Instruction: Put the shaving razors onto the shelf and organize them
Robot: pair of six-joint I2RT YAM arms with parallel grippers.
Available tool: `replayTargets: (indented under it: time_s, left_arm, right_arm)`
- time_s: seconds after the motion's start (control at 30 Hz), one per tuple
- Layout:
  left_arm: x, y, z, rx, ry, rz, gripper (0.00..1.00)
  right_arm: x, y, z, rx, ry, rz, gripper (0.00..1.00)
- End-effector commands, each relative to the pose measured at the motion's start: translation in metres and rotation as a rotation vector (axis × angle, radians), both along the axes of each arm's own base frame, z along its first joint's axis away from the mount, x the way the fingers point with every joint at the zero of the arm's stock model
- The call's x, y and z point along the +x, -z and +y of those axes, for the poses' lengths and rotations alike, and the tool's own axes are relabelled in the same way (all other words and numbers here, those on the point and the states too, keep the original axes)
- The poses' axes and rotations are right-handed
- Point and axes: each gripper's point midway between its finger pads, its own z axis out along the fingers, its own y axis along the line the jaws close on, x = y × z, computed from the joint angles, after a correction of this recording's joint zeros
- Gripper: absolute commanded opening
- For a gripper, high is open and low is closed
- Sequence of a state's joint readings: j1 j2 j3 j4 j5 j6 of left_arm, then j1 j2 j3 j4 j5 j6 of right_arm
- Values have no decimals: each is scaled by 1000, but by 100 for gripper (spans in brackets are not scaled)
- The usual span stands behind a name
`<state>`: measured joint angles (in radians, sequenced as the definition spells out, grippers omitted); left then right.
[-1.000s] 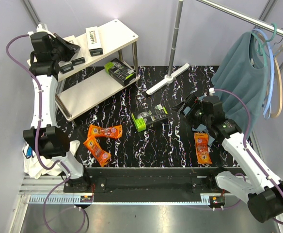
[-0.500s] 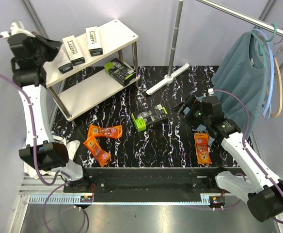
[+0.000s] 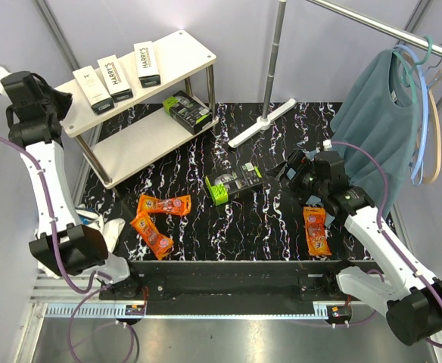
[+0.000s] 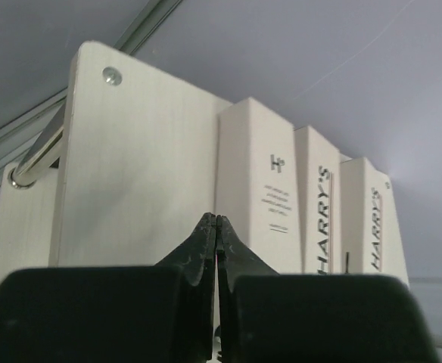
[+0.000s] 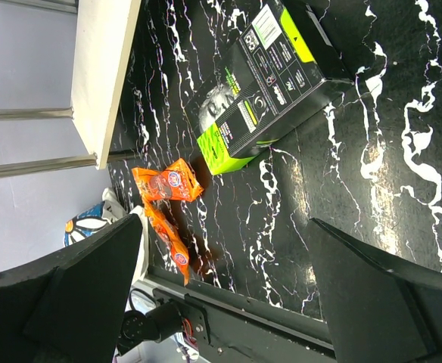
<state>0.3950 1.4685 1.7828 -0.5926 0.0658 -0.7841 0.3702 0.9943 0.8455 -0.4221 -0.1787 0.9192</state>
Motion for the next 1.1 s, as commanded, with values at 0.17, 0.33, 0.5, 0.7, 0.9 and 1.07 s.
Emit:
replayTargets:
  time_s: [0.17,0.33,0.5,0.7,0.9,1.07]
  left_arm:
    - [24,32,3,-33,30,43,0]
    - [46,46,-11,-71,126,45,0]
    - [58,54,-41,-50,197,57,0]
    - [66,62,-69,-88,212,41,0]
    - [81,59,-83,-113,245,25,0]
    - [92,62,-99,-123,271,29,0]
  right_arm:
    - [3,-8,5,11,-29,-46,100]
    - [3,-5,5,10,-29,-42,100]
    - [4,-5,5,10,-30,-40,100]
    - [4,-2,5,8,-30,-34,100]
    - [3,-2,5,8,-29,-36,100]
    - [4,-1,6,9,-34,-32,100]
